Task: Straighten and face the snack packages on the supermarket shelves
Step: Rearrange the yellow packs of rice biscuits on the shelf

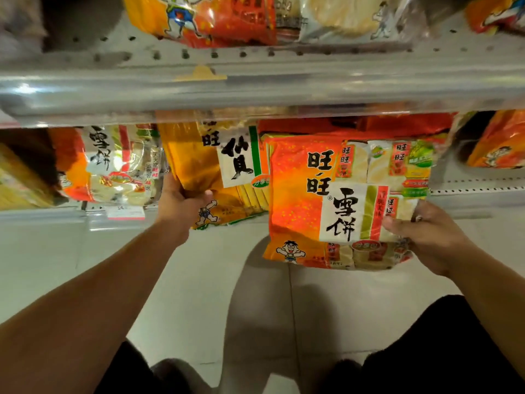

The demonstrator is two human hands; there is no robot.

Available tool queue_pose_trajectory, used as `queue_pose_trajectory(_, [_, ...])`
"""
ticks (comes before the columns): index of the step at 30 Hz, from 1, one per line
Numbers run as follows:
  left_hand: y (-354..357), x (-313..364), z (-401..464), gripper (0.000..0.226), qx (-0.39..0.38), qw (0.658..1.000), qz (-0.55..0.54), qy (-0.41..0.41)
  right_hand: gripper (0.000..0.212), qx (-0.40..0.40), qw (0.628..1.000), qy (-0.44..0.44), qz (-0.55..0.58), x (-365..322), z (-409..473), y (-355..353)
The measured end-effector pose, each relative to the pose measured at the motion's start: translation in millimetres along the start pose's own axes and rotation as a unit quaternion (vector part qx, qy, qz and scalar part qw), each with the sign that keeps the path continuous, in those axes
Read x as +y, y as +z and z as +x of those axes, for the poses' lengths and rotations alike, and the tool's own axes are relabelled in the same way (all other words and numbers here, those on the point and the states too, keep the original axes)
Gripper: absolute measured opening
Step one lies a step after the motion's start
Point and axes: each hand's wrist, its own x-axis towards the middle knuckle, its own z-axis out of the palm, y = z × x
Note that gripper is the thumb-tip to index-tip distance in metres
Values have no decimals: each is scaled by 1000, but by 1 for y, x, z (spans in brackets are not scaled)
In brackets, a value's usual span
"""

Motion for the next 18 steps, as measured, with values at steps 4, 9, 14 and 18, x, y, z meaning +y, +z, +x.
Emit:
queue_pose_trajectory(4, [-43, -21, -47, 55, 44, 997, -30, -60, 34, -14, 1000, -22, -9, -26, 26, 2])
queue_pose_trajectory(9, [-97, -33, -99, 53, 118, 989, -21, -90, 25, 0, 999, -42, -11, -69, 75, 23])
queue_pose_trajectory(14, [-123, -45, -160, 54, 176, 976, -52, -120, 16, -16, 999, 39, -12, -88, 120, 83])
queue_pose_trajectory(18, [-129, -56, -202, 54, 187, 967, -65, -158, 21, 15, 1000, 15, 4, -90, 143, 135])
